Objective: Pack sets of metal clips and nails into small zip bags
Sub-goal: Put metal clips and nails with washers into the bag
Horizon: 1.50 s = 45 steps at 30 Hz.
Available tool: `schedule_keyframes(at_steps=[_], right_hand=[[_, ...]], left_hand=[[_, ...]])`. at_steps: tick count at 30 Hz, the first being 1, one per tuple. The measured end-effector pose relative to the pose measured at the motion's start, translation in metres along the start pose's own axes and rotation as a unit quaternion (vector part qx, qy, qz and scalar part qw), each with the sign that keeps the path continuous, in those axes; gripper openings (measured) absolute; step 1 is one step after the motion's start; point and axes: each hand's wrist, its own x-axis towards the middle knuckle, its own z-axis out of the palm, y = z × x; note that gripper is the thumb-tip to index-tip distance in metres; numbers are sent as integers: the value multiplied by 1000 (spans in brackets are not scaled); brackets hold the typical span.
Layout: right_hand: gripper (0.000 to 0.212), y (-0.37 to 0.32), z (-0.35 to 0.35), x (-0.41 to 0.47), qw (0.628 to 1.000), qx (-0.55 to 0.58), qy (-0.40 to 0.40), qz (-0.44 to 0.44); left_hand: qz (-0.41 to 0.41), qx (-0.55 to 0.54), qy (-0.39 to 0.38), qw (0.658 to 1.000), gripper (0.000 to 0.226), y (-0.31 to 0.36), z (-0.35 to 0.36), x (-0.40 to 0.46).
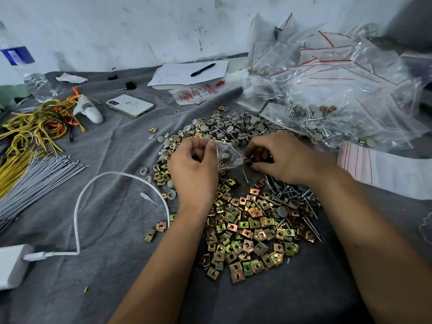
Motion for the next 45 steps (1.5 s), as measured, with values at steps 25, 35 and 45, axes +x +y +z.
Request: schedule_keyframes(at_steps=[25, 35, 45], right_hand=[[19, -27, 1, -5, 953, 211, 202, -86], [12, -26, -1, -5, 953, 173, 232, -87], [32, -24, -2, -5, 972, 9, 164, -167]], left_hand=[[21, 17, 0, 1000, 16, -2, 1, 1], [20, 0, -23, 1000, 17, -3, 0, 2], [124, -29, -115, 985, 13, 2, -4, 0]])
